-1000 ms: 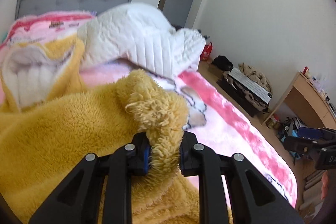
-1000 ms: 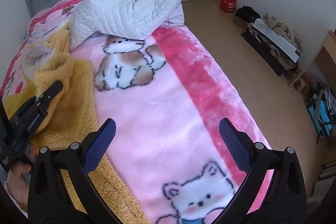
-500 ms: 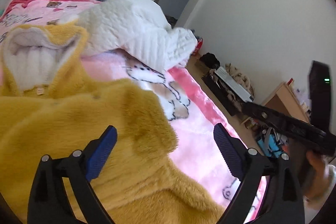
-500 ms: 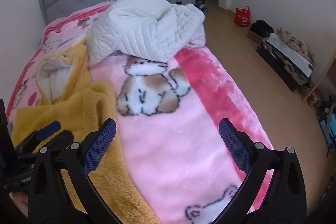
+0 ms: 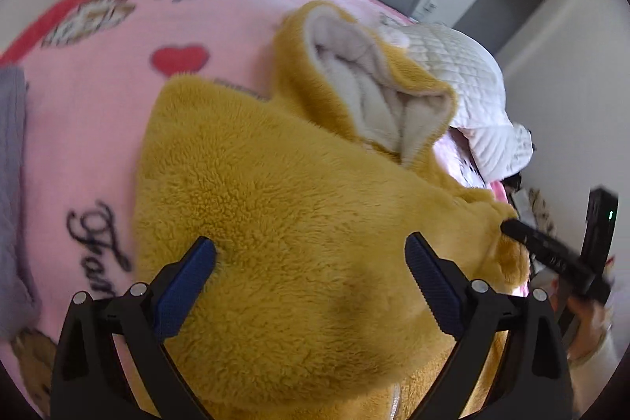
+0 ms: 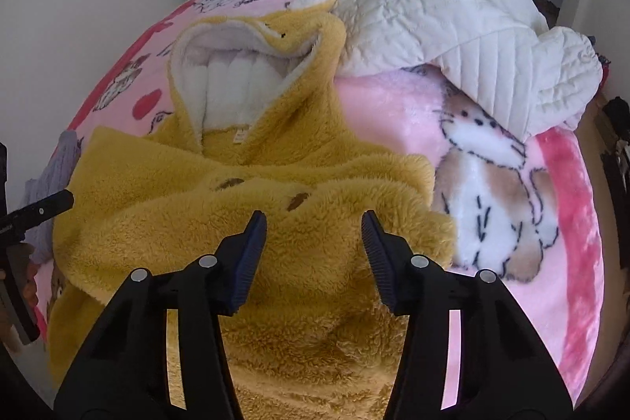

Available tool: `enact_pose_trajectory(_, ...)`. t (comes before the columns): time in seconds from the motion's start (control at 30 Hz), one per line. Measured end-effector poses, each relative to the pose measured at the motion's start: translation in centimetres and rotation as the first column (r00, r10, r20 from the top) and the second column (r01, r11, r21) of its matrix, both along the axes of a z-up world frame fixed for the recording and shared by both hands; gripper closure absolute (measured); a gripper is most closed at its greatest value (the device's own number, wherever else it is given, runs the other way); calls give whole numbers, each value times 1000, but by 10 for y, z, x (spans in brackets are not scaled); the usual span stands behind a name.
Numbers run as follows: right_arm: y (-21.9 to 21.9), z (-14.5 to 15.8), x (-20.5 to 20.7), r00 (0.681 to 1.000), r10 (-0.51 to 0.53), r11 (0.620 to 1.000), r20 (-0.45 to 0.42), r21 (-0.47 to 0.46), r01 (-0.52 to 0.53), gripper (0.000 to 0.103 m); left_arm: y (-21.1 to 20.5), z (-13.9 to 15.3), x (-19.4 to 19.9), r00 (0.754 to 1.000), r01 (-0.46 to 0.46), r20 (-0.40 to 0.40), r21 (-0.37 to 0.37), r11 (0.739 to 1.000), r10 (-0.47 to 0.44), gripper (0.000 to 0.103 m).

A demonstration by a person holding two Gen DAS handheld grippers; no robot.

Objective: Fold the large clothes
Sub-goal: 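Grasp the hood edges with the left gripper while the right gripper grasps the hood ear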

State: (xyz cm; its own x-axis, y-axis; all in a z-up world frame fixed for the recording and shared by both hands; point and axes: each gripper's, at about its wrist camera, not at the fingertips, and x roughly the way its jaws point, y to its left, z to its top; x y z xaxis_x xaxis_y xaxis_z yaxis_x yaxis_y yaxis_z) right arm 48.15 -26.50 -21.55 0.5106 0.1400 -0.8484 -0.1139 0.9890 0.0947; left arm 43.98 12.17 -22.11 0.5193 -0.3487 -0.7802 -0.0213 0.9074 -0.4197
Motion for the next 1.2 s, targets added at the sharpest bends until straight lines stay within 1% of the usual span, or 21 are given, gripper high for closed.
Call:
enact_pose_trajectory(0.03, -2, -10, -1, 1000, -18, 999, -23, -37, 18, 63, 2, -10, 2, 1000, -15, -24, -15, 1000, 15, 8)
enact_pose_trajectory(0.1, -16, -29, -6, 995, -58, 998, -81, -39, 55, 65, 1, -23, 3, 998, -20, -52, -23, 1000, 19, 8)
enact_pose_trajectory(0.17, -27, -40, -12, 991, -84, 996, -105, -49, 79, 67, -5, -26, -2, 1000, -1, -26, 5, 1000, 1, 8)
enact_pose_trajectory(0.27, -33, -50, -21, 988, -97, 994, -122, -66, 90, 69, -10, -34, -7, 999, 23, -23, 7, 1000, -22, 8)
enact_pose_trajectory(0.4, -26, -64, -22, 989, -88, 990, -122, -117, 74, 69, -11, -53, -12, 998, 61, -21, 21, 998, -60, 8)
enact_pose_trajectory(0.5, -30, -69, -19, 983, -127, 989, -134, -93, 115, 69, -12, -55, -11, 998, 57, -24, 14, 998, -57, 8)
enact_pose_trajectory(0.6, -30, -69, -15, 979, -139, 987, -147, -97, 126, 69, -17, -57, -7, 997, 66, -36, 44, 997, -65, 8)
enact_pose_trajectory(0.67, -27, -58, -14, 983, -124, 989, -138, -92, 112, 66, -26, -54, -4, 995, 88, -57, 111, 990, -82, 7)
enact_pose_trajectory(0.73, -23, -40, -16, 987, -100, 994, -124, -50, 95, 58, -36, -37, -4, 994, 108, -56, 203, 973, -99, 7)
enact_pose_trajectory(0.77, -22, -25, -19, 992, -81, 997, -99, 4, 82, 47, -40, -24, -4, 994, 110, -46, 227, 968, -103, 7)
enact_pose_trajectory(0.8, -20, -9, -22, 995, -70, 997, -65, 38, 73, 40, -40, -10, -5, 994, 112, -18, 218, 969, -111, 7)
enact_pose_trajectory(0.87, -14, 22, -25, 999, -35, 996, 8, 87, 34, 36, -37, 17, -7, 992, 108, 39, 185, 977, -117, 7)
enact_pose_trajectory(0.9, -9, 43, -24, 998, -10, 994, 62, 107, 4, 30, -36, 32, -5, 991, 108, 64, 172, 979, -121, 7)
enact_pose_trajectory(0.93, -6, 57, -21, 995, 1, 993, 100, 121, -13, 27, -33, 50, -1, 987, 110, 95, 158, 981, -126, 6)
enact_pose_trajectory(0.97, -2, 70, -14, 991, 10, 991, 136, 131, -28, 21, -31, 64, 5, 984, 107, 127, 154, 982, -127, 5)
enact_pose_trajectory(1.0, 1, 80, 2, 988, 19, 990, 154, 136, -40, 14, -29, 77, 16, 980, 97, 159, 157, 983, -122, 5)
enact_pose_trajectory(1.03, 5, 85, 21, 988, 30, 989, 151, 138, -51, 13, -27, 87, 33, 978, 78, 177, 175, 981, -109, 5)
enact_pose_trajectory(1.1, 9, 84, 71, 994, 35, 987, 107, 153, -51, 13, -24, 90, 75, 980, 82, 163, 194, 978, -114, 5)
enact_pose_trajectory(1.13, 10, 81, 98, 995, 35, 981, 90, 188, -52, 13, -22, 87, 104, 981, 100, 147, 182, 978, -128, 5)
enact_pose_trajectory(1.17, 9, 77, 124, 997, 39, 973, 65, 223, -52, 13, -17, 80, 137, 982, 130, 120, 138, 982, -147, 5)
enact_pose_trajectory(1.2, 9, 71, 148, 999, 28, 970, 27, 241, -34, 14, -14, 75, 156, 984, 141, 90, 111, 984, -151, 5)
